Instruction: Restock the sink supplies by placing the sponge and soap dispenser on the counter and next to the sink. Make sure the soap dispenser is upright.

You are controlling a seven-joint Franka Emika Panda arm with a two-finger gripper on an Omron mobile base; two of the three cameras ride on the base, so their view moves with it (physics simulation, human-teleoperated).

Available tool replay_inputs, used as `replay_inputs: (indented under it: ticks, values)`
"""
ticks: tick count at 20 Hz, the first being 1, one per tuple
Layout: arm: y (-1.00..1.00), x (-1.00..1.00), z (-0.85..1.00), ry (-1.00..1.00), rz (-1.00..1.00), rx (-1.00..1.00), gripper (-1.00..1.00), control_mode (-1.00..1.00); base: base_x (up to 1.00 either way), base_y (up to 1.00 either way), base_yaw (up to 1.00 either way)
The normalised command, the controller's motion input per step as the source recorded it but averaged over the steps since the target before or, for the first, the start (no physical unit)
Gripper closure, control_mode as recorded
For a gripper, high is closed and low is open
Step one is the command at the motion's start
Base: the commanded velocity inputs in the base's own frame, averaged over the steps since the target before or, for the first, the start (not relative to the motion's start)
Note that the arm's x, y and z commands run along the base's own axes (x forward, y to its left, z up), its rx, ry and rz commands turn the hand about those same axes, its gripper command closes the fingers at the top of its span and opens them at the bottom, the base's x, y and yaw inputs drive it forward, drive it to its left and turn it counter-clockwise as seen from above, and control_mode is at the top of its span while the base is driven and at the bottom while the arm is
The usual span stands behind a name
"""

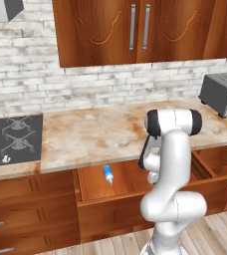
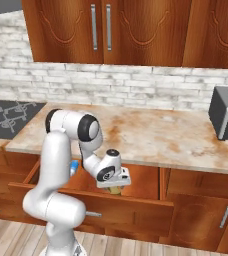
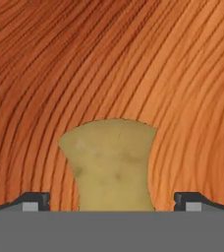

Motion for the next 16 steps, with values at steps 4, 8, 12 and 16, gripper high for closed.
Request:
replay_inputs:
  ticks: [4,8,12,16]
  values:
    - [0.0,0.38,-0.23,-0.01,0.02,0.01,-1.0,-1.0,0.0,0.0,0.0]
    - [0.0,0.08,-0.29,0.0,0.0,0.0,-1.0,-1.0,0.0,0.0,0.0]
    - [0.01,-0.01,-0.22,0.0,0.0,0.0,1.0,-1.0,0.0,0.0,0.0]
    - [0.0,-0.14,0.0,0.0,0.0,0.0,1.0,-1.0,0.0,0.0,0.0]
